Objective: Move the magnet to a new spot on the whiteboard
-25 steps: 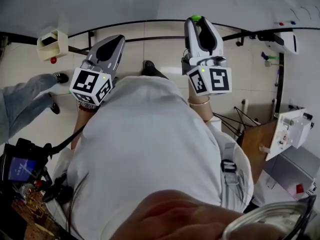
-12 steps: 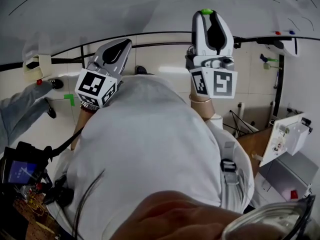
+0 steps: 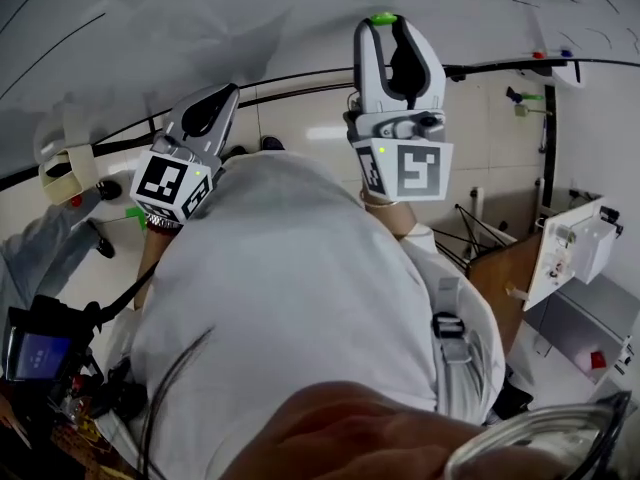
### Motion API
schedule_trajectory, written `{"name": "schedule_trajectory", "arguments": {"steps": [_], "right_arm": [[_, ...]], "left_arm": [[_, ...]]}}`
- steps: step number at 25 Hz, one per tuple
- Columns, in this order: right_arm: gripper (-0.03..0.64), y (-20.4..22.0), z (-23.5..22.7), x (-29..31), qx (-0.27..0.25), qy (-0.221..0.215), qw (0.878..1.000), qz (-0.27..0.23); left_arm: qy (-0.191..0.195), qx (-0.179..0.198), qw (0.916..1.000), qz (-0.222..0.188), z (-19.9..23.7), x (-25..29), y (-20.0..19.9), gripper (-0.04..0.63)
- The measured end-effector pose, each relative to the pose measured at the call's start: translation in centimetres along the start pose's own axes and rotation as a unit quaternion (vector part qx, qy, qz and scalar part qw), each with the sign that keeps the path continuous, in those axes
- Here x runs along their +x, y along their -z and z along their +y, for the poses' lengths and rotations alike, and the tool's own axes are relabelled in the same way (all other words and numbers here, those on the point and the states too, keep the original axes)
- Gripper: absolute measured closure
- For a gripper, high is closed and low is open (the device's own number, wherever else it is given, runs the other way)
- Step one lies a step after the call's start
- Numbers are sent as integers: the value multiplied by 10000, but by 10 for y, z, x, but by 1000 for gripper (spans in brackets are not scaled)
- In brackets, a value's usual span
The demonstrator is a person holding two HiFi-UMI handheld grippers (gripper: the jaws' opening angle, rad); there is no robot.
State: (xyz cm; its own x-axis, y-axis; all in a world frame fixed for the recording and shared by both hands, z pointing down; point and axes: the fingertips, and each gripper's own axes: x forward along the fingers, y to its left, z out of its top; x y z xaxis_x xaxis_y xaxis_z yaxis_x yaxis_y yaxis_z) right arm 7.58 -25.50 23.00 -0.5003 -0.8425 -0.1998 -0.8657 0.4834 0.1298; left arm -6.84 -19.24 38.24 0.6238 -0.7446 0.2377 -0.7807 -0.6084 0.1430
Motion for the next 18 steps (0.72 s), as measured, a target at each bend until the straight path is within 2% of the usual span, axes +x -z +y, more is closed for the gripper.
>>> {"name": "schedule_trajectory", "arguments": {"steps": [2,7,18], "right_arm": [[491,5,-8,7,-28,96,9999,34],[491,7,-6,6,-59,294,9995,134],[491,3,13,13,-113,429,9986,274]], "left_arm": [[33,52,10000,-23,10,8,-3,589],[-15,-118,9999,-17,21,-2,4,589],[95,-128,9998,-81,38,-25,1,589]]}}
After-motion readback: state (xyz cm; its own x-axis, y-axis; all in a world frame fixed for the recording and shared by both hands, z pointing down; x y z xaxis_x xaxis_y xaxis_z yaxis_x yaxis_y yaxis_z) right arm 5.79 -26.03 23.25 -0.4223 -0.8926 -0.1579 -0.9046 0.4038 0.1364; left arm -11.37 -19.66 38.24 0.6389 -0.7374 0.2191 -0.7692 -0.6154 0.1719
